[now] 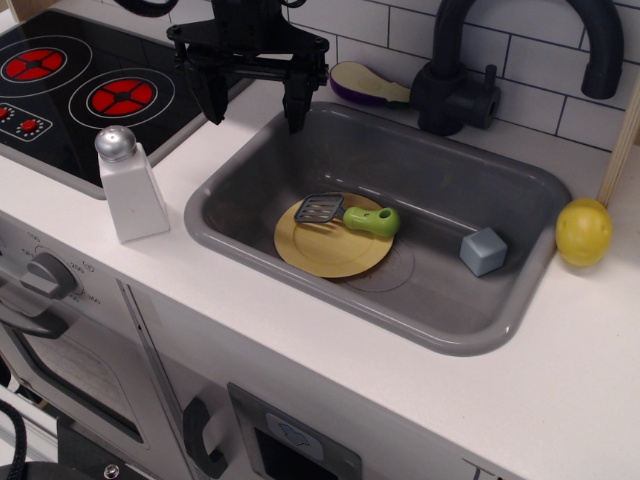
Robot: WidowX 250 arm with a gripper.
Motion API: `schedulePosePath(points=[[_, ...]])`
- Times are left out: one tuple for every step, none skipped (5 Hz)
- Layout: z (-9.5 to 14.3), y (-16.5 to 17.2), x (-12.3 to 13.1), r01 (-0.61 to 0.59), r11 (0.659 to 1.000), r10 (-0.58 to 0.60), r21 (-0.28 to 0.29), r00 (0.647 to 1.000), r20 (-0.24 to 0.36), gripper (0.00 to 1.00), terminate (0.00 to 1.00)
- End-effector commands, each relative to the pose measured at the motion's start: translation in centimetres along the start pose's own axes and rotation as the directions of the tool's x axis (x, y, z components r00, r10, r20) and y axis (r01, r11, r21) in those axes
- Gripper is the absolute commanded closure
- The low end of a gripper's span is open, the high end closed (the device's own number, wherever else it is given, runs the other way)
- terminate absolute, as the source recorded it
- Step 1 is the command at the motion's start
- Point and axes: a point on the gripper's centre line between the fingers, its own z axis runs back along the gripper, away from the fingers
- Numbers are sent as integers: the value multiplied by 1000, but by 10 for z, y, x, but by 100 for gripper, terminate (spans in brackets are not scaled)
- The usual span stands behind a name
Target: Take spatula off plate sink
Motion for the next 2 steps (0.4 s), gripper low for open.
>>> schedulePosePath(points=[[0, 0, 0, 0, 1000, 0, 0, 1000, 0, 0, 0], [-6, -6, -2, -249, 968, 248, 21, 968, 39, 0, 0]])
